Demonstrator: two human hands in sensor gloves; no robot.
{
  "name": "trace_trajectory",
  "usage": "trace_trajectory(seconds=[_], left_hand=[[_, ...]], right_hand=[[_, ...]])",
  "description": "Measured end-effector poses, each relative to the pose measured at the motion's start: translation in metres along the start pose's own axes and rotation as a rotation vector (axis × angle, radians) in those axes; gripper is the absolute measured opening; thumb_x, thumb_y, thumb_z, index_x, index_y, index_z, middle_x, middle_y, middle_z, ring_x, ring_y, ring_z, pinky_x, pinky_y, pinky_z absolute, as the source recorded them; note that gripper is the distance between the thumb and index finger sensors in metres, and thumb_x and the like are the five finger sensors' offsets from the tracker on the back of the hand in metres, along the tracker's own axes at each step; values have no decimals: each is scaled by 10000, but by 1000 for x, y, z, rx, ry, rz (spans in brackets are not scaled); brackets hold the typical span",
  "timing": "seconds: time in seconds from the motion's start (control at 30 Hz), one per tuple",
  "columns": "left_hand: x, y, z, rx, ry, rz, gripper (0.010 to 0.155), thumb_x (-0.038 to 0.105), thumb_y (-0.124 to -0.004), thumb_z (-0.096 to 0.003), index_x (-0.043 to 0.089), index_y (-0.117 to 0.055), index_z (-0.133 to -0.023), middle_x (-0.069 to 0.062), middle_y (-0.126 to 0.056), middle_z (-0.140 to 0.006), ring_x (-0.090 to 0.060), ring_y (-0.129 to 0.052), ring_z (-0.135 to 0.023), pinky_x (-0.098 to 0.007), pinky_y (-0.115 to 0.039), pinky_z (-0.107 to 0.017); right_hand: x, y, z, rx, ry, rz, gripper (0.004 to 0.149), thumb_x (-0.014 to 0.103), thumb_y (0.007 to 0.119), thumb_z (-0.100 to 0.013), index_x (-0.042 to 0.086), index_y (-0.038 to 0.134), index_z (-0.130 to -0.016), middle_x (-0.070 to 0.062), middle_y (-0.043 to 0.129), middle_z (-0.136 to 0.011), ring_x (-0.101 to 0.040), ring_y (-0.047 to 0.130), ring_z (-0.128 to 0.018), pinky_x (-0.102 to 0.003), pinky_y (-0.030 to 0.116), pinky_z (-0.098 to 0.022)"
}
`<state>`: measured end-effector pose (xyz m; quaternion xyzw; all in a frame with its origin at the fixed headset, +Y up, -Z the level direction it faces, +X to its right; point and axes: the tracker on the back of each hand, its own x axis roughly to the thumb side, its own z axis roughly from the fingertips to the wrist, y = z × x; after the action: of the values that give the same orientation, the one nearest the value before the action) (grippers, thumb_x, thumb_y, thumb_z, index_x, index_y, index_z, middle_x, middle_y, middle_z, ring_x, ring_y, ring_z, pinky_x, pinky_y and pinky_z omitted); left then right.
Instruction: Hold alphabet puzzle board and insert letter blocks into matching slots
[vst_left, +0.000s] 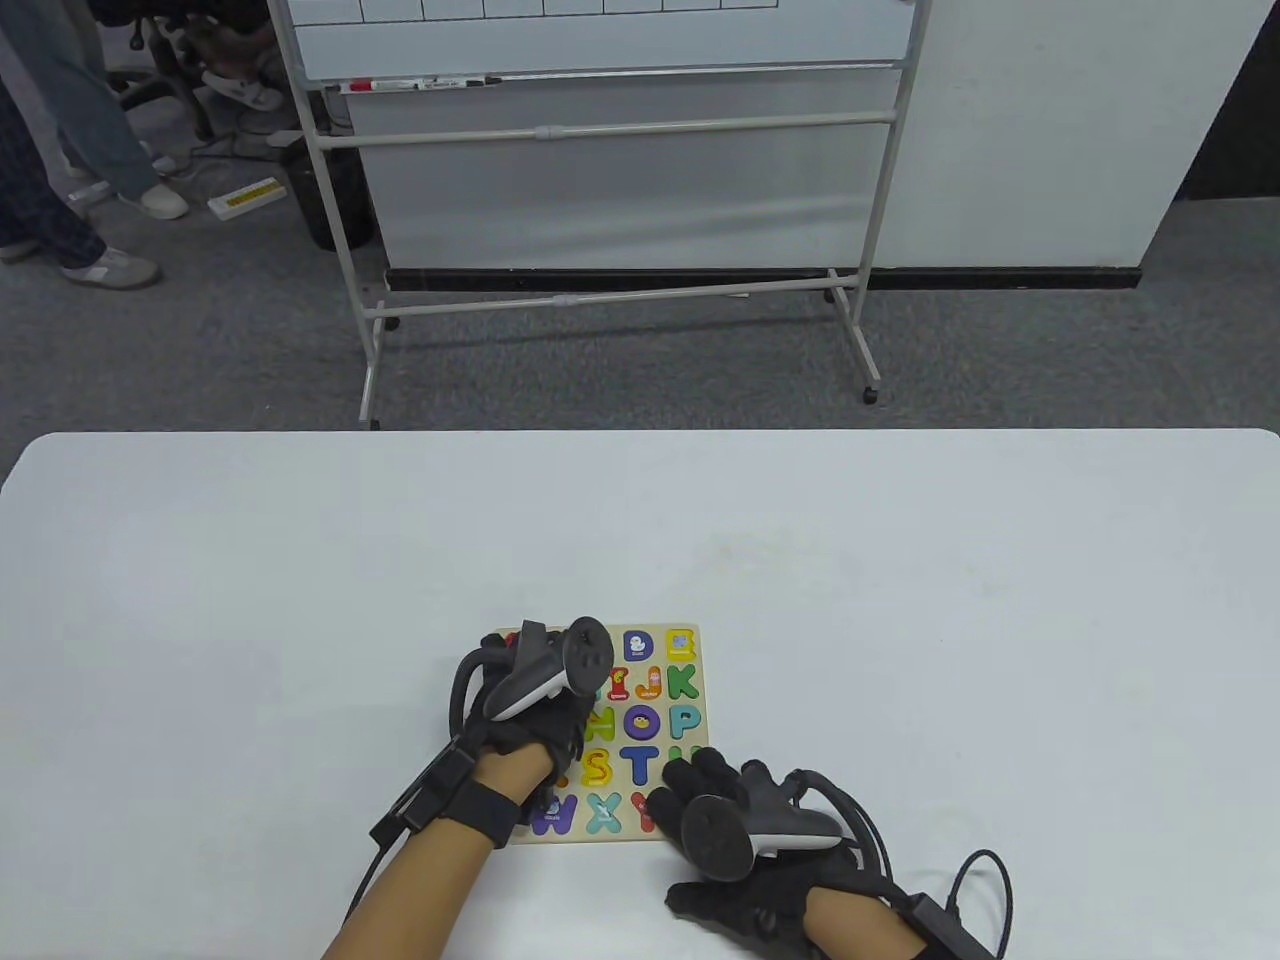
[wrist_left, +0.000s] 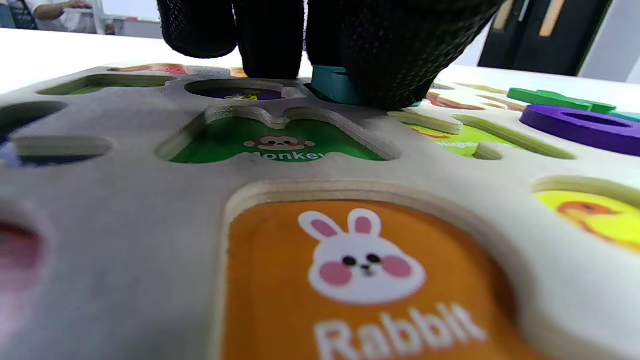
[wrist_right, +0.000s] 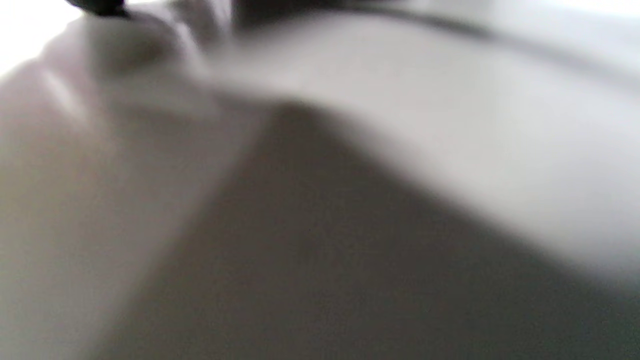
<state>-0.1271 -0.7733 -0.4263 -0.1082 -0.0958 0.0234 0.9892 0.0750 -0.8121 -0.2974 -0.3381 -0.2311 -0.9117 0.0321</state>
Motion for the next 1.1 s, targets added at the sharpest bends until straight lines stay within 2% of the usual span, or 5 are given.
trace_trajectory(seconds=[0.27,0.5,0.87,0.97,1.1], left_hand=[[-5,2,-2,-5,24,67,565,340,-858,-477,187,-673,-988,-168,-674,-1053,-506,-667,-1005,-712,-463,-695],[-4,1,-1,12,-9,18,519,335,-851,-481,182,-733,-963,-168,-696,-1055,-496,-702,-997,-709,-476,-698],[-5,-1,3,-54,-63,-31,616,380,-769,-501,176,-581,-1052,-191,-609,-1097,-515,-639,-1016,-712,-464,-694],[-6,2,8,-21,-76,-89,727,446,-757,-495,152,-460,-1090,-188,-580,-1105,-507,-634,-1021,-708,-470,-694],[-13,18,18,20,-79,-60,767,475,-747,-494,142,-421,-1103,-202,-532,-1121,-523,-585,-1034,-718,-442,-695]], right_hand=[[0,0,0,0,0,0,869,716,458,-470,304,-8,-1076,-51,-110,-1139,-344,-82,-1068,-635,144,-736],[0,0,0,0,0,0,870,716,459,-470,305,-9,-1076,-50,-106,-1140,-343,-80,-1069,-635,144,-736],[0,0,0,-1,2,-8,874,716,460,-468,302,-11,-1078,-55,-102,-1141,-337,-77,-1071,-637,145,-735],[0,0,-1,0,3,-10,872,717,459,-469,304,-9,-1078,-54,-105,-1140,-351,-79,-1065,-635,144,-735],[0,-1,-1,0,9,-17,873,716,461,-468,304,-8,-1079,-53,-103,-1141,-347,-77,-1067,-636,145,-734]])
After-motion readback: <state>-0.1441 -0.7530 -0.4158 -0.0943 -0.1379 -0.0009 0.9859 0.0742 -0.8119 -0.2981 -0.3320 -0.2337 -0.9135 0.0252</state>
